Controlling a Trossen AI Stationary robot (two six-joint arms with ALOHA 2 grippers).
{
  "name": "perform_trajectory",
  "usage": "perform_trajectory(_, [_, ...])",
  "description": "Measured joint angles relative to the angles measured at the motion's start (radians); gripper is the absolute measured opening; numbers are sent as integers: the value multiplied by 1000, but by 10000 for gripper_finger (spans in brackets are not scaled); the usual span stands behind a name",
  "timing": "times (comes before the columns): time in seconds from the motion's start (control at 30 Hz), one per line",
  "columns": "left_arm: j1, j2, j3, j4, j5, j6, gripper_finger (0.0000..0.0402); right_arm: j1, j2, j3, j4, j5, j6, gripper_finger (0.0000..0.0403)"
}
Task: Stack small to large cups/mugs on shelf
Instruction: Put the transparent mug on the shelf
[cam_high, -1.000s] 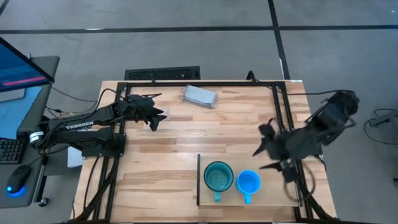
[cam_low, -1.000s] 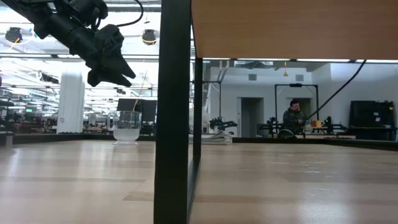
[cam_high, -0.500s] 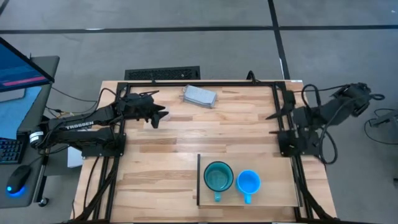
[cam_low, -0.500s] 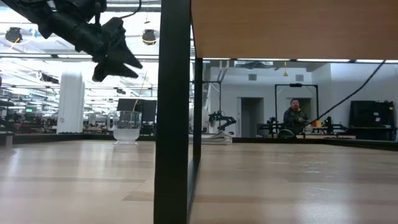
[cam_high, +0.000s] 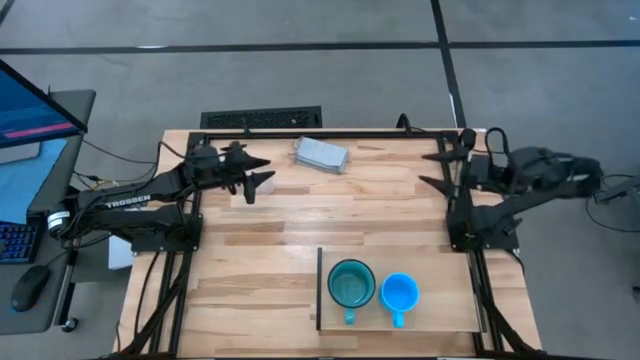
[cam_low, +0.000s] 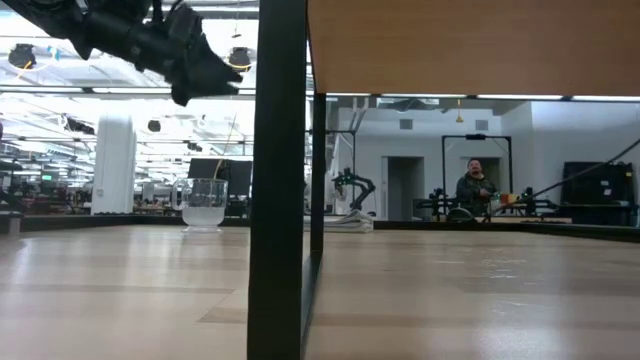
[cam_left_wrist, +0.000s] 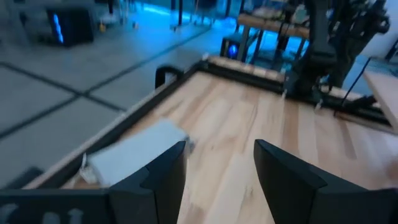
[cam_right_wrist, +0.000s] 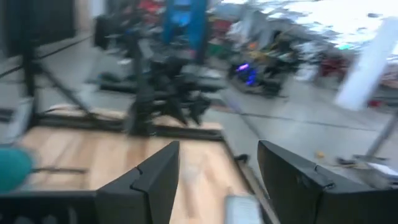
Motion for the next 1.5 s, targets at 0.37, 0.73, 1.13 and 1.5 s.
perform_trajectory(0.37, [8,5,0,115,23,113,179,-441,-54,-309,349,-231,-4,238])
perform_trajectory(0.73, [171,75,0,167,147,154,179,-893,-36,-439,538,-545,97,238])
perform_trajectory(1.13, [345,102,0,191,202,119,179,-1126,-28,-521,628,-747,178,238])
perform_trajectory(1.5, [402,75,0,207,270,84,179,-1160,-220,-635,612,-751,250,238])
